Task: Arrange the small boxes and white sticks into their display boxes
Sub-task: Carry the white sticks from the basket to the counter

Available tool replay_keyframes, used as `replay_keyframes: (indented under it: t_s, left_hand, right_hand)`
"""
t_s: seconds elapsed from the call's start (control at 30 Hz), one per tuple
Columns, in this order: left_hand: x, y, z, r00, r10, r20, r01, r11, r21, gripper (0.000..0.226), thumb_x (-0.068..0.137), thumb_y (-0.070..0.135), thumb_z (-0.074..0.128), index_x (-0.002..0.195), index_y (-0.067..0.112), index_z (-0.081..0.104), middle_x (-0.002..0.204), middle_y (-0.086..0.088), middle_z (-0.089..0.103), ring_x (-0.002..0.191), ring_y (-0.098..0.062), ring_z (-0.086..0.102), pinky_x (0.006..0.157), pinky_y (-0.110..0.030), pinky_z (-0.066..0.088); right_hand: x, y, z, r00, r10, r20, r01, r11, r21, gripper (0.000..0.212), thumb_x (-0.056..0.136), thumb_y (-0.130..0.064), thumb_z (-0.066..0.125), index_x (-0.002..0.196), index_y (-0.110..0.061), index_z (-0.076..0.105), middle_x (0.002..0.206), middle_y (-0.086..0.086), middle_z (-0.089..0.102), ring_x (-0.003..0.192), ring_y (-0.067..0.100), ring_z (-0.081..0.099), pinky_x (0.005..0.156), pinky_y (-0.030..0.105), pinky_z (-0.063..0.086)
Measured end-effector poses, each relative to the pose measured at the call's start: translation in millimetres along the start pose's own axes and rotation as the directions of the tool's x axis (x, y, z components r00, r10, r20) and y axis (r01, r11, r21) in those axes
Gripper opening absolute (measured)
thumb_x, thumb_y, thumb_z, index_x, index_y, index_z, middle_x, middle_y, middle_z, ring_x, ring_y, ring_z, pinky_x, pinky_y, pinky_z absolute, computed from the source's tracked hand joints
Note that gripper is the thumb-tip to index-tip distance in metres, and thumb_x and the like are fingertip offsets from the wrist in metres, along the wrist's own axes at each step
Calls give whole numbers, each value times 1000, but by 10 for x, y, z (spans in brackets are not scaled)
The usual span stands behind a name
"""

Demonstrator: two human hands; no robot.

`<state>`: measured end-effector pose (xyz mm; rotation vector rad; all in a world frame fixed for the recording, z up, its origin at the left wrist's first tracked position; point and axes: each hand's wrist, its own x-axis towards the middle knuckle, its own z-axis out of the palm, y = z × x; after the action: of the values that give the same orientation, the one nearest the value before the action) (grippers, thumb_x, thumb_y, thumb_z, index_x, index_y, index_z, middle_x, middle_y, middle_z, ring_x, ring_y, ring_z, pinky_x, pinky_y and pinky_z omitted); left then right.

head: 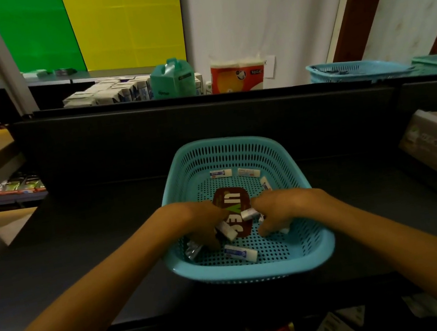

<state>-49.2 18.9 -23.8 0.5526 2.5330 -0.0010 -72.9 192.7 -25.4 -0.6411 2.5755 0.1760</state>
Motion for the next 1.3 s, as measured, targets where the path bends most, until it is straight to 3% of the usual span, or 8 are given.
replay_keyframes:
  t_s: [0.23, 0.4, 0.7, 0.87, 1.0, 1.07, 1.13, 1.3]
  left_hand:
    - [-39, -37, 16, 999, 2, -45, -4, 999, -48, 44, 90, 26, 58, 132, 24, 45, 124, 0, 56, 107, -18, 56, 89, -32, 47]
    - [14, -100, 5, 995, -1, -95, -6, 997, -73, 42, 94, 28, 52, 134, 22, 40, 121, -2, 57, 103, -18, 58, 90, -35, 50]
    - [162, -202, -86, 983, -14, -183, -19, 983, -181, 32, 93, 24, 52, 124, 20, 45, 116, -3, 58, 101, -20, 58, 89, -38, 51]
    - [323, -275, -283, 937, -5, -349, -49, 988, -146, 15, 93, 25, 51, 108, 20, 50, 107, -2, 60, 93, -15, 59, 82, -34, 51]
    - [538, -292, -538, 912, -18, -410, -24, 995, -99, 12, 91, 23, 56, 103, 20, 56, 98, 2, 61, 83, -12, 55, 69, -26, 43]
    - [704, -308, -632, 896, -45, -442, 5, 996, -90, 6, 91, 24, 55, 95, 20, 57, 95, 1, 61, 78, -12, 55, 68, -26, 41]
    - [874, -309, -682, 891, -77, -447, 56, 997, -60, 5, 91, 23, 53, 87, 20, 54, 95, -3, 62, 72, -13, 53, 67, -29, 43]
    - [1124, -359, -735, 891, -129, -435, 120, 992, -48, 22, 88, 25, 60, 107, 15, 52, 104, -5, 59, 85, -20, 57, 70, -30, 46]
  right_hand:
    - [29, 59, -59, 981, -6, -194, 26, 995, 98, 35, 88, -34, 62, 117, -18, 51, 106, 0, 58, 89, 15, 55, 71, 27, 46]
    - [170, 161, -209, 905, 157, -396, -65, 970, 236, 24, 89, -31, 60, 104, -15, 52, 89, 0, 58, 74, 12, 56, 58, 25, 44]
    - [460, 164, -259, 931, 306, -201, -302, 952, 51, 24, 95, -19, 52, 115, -10, 59, 82, 1, 54, 67, 13, 53, 60, 27, 45]
    - [491, 203, -318, 958, 258, -129, -256, 966, 33, 51, 92, -16, 56, 140, -18, 41, 116, 7, 60, 79, 16, 59, 67, 28, 52]
    - [504, 290, -356, 976, 196, -97, -186, 977, 104, 53, 88, -29, 64, 138, -24, 45, 101, 5, 66, 83, 17, 66, 72, 30, 57]
    - [524, 326, -375, 972, 193, -134, -174, 974, 142, 29, 87, -38, 63, 111, -21, 64, 93, 4, 66, 78, 14, 64, 67, 29, 57]
    - [558, 375, -442, 959, 177, -223, -159, 982, 97, 28, 88, -42, 59, 92, -14, 59, 81, 1, 60, 69, 12, 57, 56, 26, 48]
    - [746, 516, -578, 957, 95, -273, -121, 990, -78, 42, 89, -38, 59, 122, -13, 54, 114, 7, 59, 96, 22, 59, 78, 32, 49]
